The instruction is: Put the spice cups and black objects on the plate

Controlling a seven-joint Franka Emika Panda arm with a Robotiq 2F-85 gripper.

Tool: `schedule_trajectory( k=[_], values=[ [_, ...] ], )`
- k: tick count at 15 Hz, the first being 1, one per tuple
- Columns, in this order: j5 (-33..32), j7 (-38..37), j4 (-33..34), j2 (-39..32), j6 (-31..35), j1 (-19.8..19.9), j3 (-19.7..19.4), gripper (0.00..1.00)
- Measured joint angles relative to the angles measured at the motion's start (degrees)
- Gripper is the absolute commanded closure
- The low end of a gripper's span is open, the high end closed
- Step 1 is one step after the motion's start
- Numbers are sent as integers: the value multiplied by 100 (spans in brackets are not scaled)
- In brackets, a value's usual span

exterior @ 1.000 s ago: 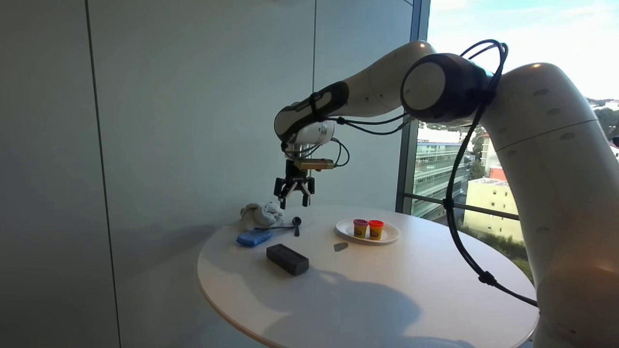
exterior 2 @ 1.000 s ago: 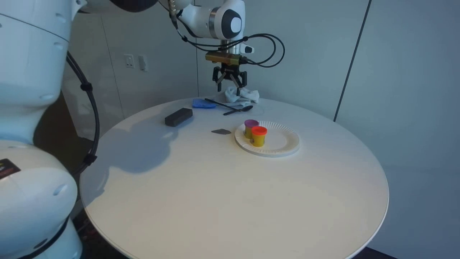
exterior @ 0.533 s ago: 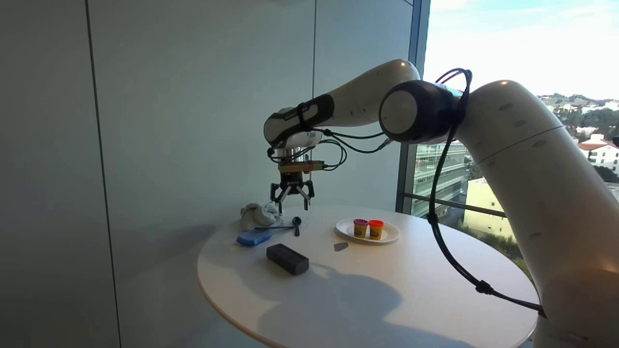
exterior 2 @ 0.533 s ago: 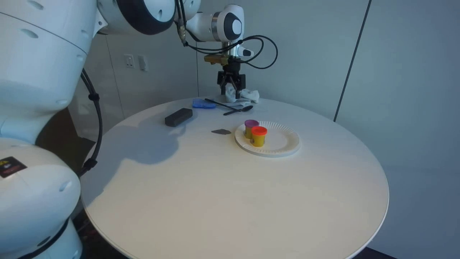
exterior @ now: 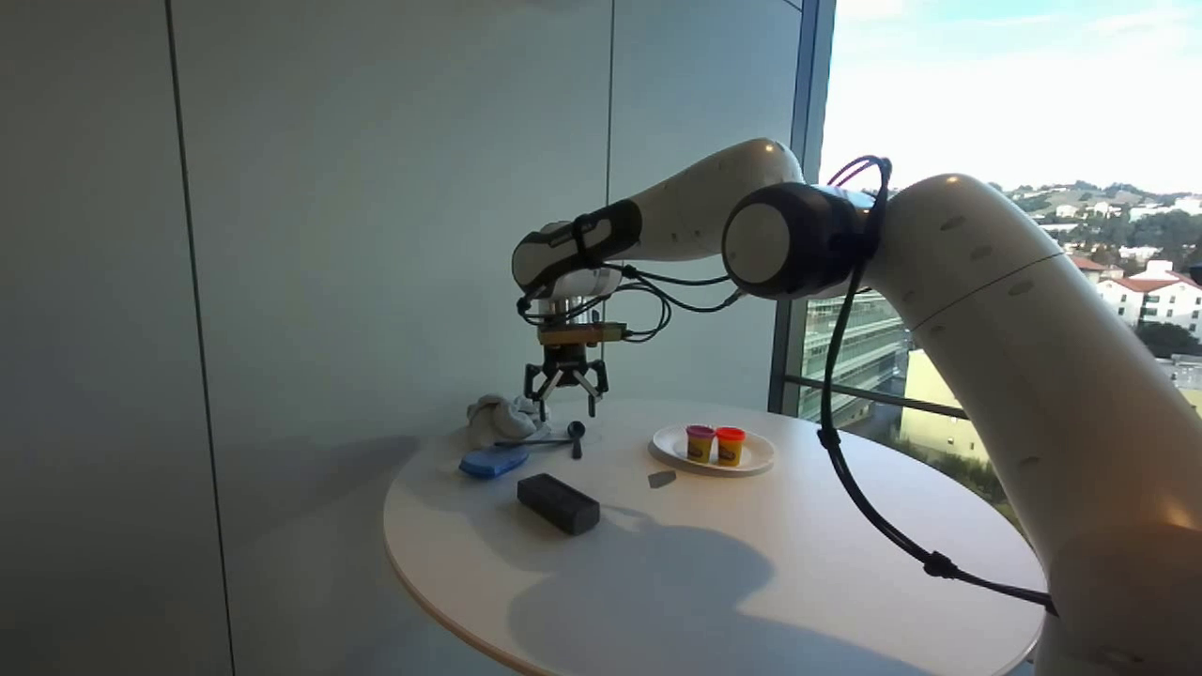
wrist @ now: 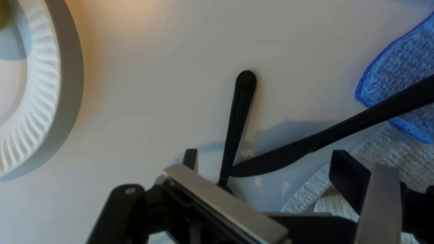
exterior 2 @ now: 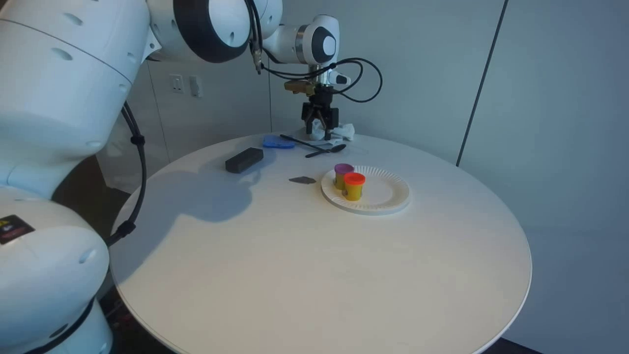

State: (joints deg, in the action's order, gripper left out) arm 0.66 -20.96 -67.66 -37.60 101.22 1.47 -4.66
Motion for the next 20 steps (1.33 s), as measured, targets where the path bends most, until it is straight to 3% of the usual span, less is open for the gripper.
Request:
schedule_trajectory(
  k=[6, 20],
  values=[
    [310, 56, -4, -187, 282, 152, 19, 0],
    [383, 85, -5, -424, 317, 254, 79, 0]
  ],
)
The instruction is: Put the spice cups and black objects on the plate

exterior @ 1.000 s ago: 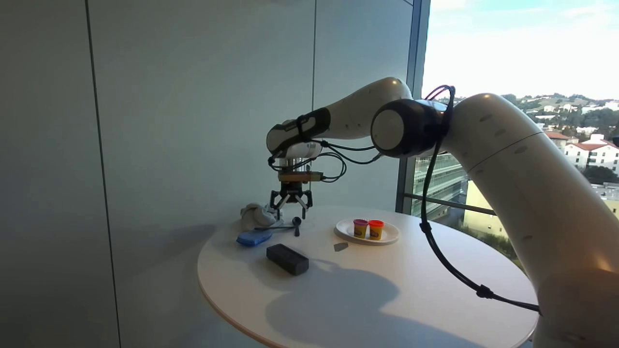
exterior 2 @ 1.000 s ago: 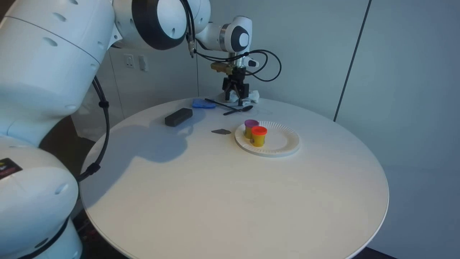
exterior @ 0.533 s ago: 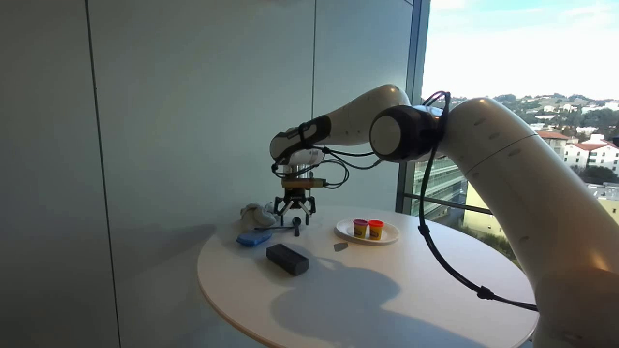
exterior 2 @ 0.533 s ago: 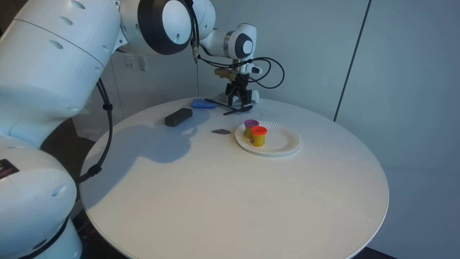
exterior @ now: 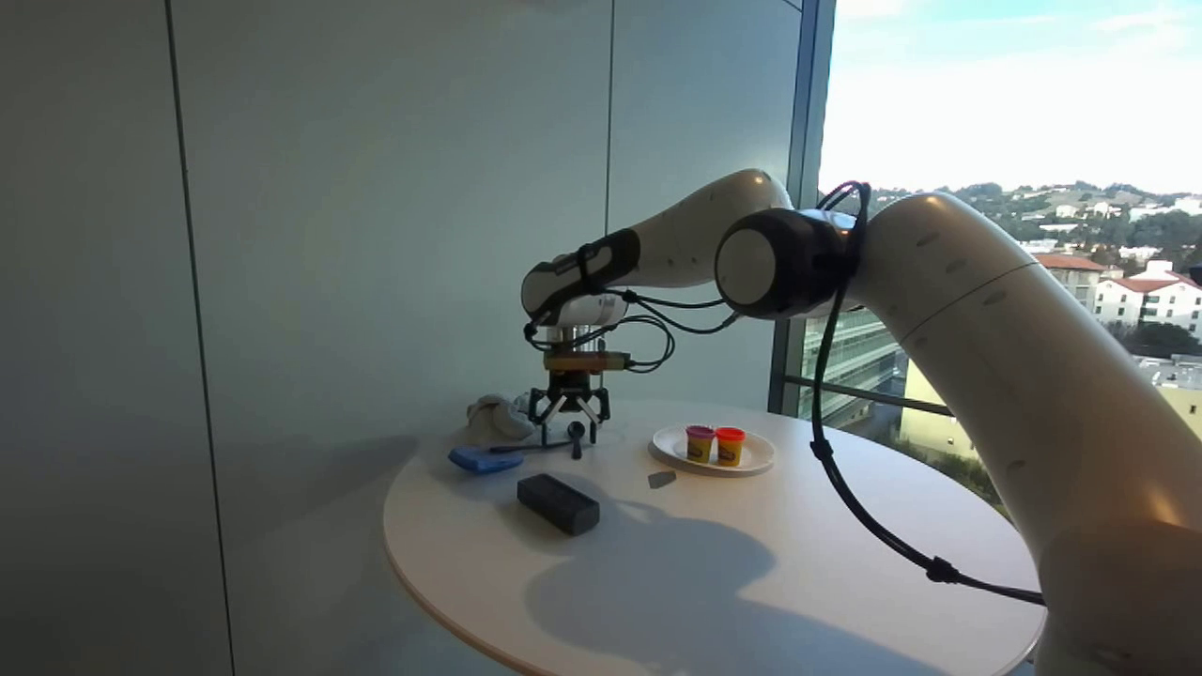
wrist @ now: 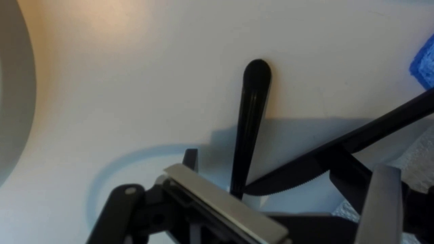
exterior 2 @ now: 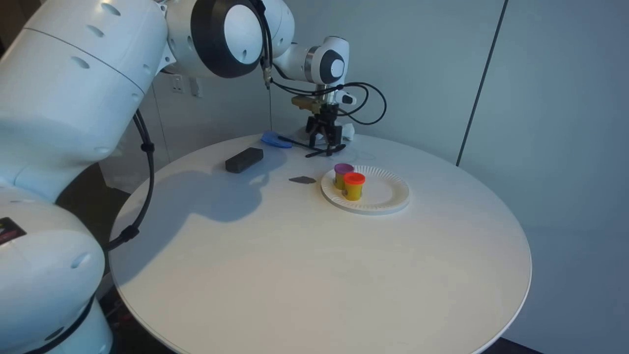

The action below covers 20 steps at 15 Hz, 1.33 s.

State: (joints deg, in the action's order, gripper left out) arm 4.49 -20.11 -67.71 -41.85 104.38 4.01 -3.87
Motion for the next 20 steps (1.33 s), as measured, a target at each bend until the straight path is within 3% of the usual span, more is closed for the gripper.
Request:
schedule_trajectory(
  k=[16, 17, 20],
  values=[
    [32, 100, 21, -51, 331, -34, 14, 0],
    [32, 100, 22, -63, 324, -32, 14, 18],
    [32, 100, 46, -69, 293, -28, 10, 41]
  ],
)
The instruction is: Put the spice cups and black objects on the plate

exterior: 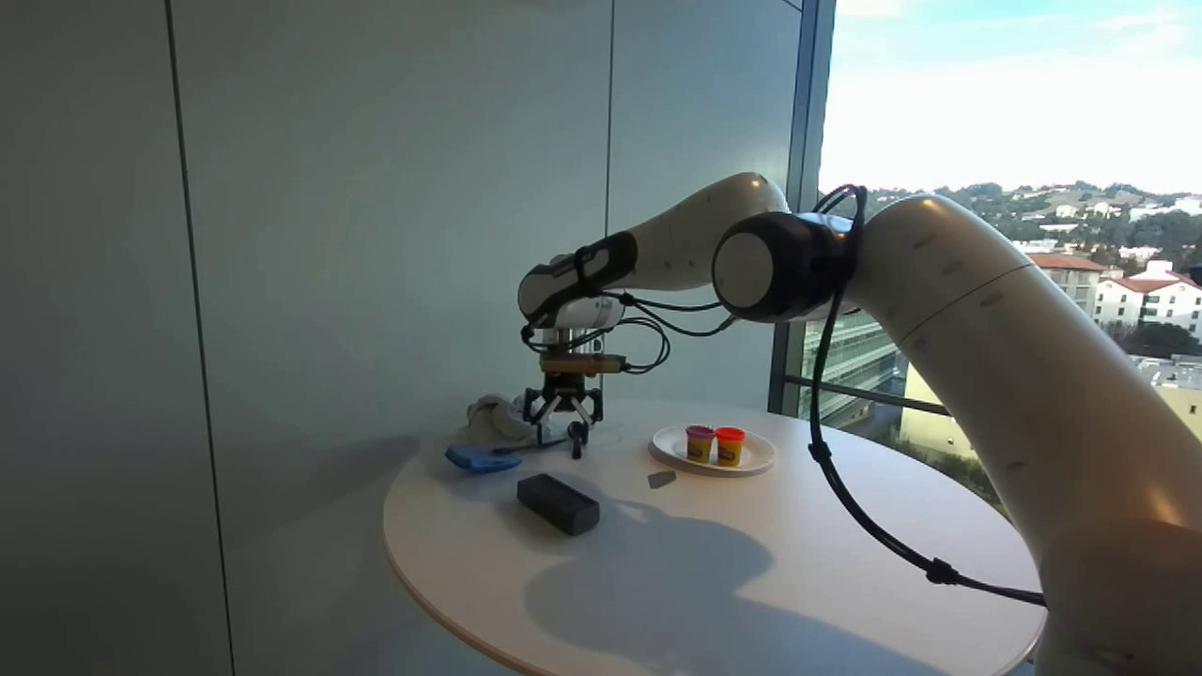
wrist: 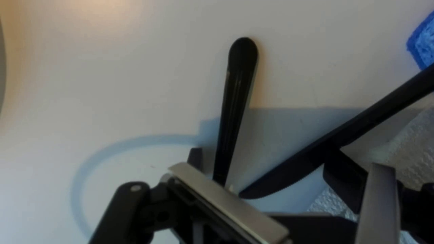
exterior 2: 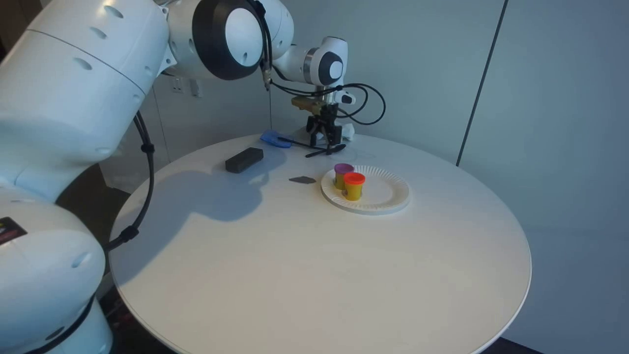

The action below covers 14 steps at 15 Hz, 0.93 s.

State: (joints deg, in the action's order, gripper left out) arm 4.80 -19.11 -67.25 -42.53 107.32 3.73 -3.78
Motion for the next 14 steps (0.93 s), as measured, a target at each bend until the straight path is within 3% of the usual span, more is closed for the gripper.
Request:
schedule_trajectory(
  k=[6, 10, 14],
  values=[
    [0, 0, 41, 23, -54, 61, -15, 88],
    [0, 0, 42, 30, -55, 76, -15, 95],
    [6, 0, 40, 30, -56, 84, -16, 90]
  ],
)
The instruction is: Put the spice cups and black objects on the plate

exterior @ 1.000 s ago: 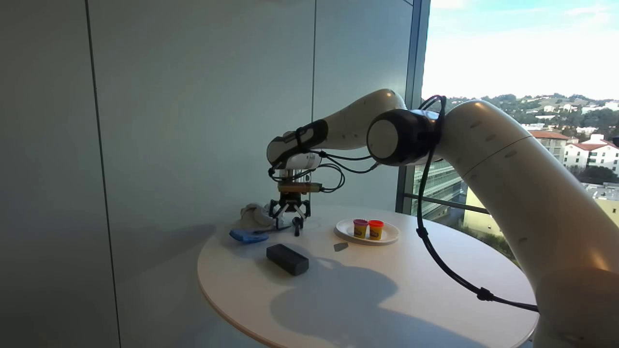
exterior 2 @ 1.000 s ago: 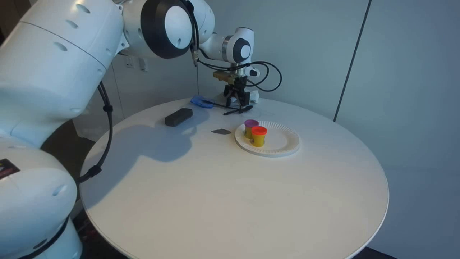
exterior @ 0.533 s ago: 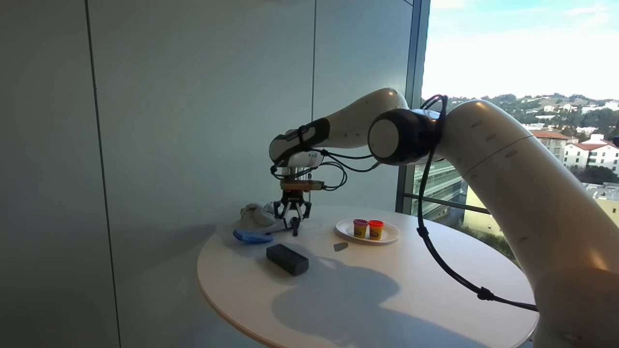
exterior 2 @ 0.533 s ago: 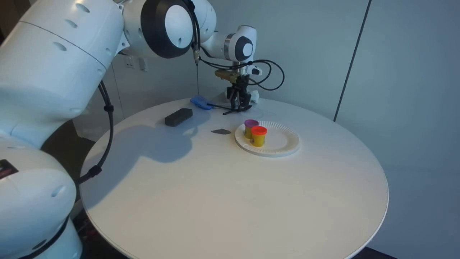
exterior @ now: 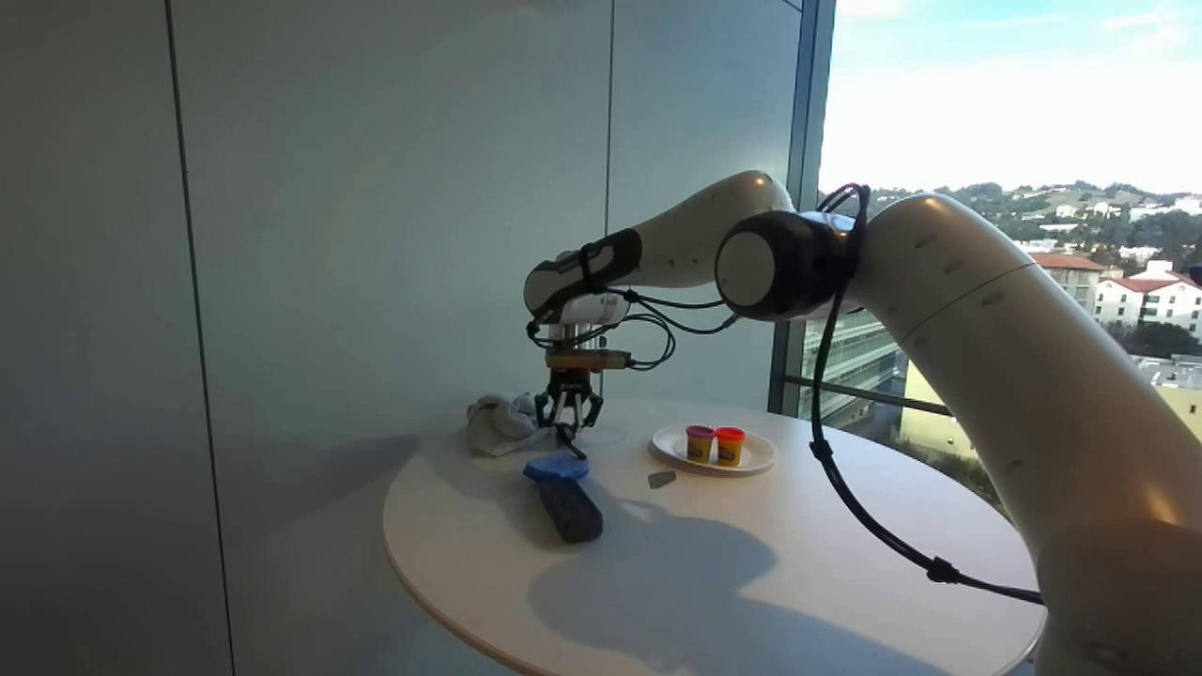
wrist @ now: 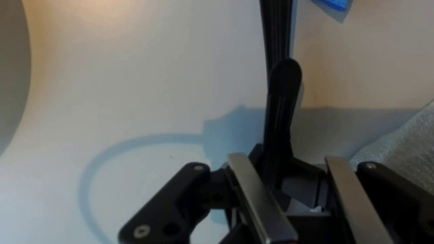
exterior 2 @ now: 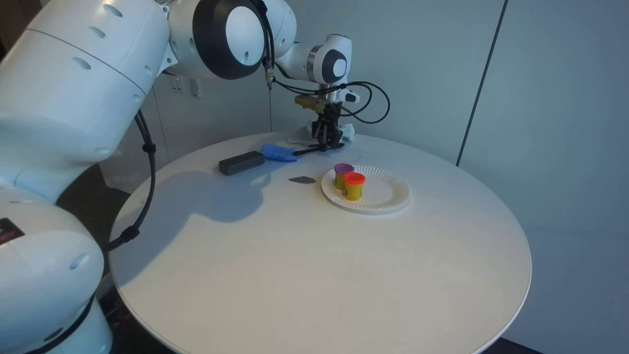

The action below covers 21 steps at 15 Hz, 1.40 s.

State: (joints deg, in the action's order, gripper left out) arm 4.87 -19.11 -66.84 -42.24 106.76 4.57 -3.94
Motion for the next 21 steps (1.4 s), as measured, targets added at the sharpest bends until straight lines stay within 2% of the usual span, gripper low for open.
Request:
schedule_trajectory(
  k=[4, 11, 13, 17, 21],
  values=[
    [-26, 0, 1, 72, 3, -29, -6, 93],
    [-496, -33, -121, 534, 4, -233, -158, 93],
    [-743, -338, -264, 744, -84, -339, -286, 93],
    [-1390, -1292, -919, 1416, -464, -569, -651, 93],
    [-1726, -2081, -2011, 2365, -904, -600, -725, 93]
  ],
)
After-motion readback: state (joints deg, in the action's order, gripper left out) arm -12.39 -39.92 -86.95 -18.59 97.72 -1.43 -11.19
